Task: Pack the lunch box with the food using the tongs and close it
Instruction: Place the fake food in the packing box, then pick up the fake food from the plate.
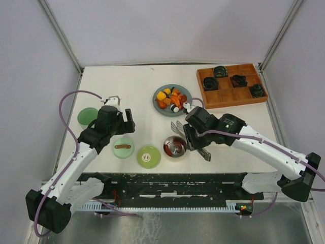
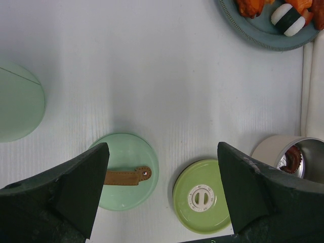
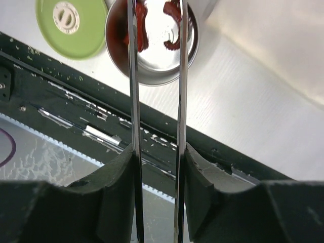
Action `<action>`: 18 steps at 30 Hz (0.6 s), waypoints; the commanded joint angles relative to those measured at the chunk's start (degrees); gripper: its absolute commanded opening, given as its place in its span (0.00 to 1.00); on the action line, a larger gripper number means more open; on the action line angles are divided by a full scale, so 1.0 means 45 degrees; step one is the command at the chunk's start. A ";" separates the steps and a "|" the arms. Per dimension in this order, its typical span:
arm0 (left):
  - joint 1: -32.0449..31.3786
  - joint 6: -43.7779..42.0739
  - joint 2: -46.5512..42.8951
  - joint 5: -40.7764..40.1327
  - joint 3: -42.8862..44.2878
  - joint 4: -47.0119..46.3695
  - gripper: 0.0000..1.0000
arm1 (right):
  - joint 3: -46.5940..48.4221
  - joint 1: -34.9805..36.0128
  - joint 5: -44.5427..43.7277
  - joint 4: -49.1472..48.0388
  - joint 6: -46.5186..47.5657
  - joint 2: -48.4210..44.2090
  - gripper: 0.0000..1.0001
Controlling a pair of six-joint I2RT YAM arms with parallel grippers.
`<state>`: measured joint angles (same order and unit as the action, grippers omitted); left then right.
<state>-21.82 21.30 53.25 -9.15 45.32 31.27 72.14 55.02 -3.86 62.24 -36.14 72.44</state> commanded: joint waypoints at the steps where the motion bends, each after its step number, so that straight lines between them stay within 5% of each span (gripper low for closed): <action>1: 0.0045 -0.0495 -0.0018 -0.0214 0.0334 -0.0374 0.93 | 0.1112 0.0017 -0.2390 0.0514 0.0327 -0.0608 0.45; 5: 0.0055 -0.0501 -0.0013 -0.0146 0.0332 -0.0370 0.93 | 0.1672 -0.0526 -0.3956 0.0922 0.0418 -0.0200 0.45; 18: 0.0048 -0.0495 -0.0073 -0.0153 0.0329 -0.0376 0.93 | 0.1958 -0.3654 -0.1990 -0.0366 0.1562 0.1364 0.46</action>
<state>-21.82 21.30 53.25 -9.10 45.32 31.27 78.02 40.64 -15.03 64.34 -31.48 77.41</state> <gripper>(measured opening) 0.935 0.461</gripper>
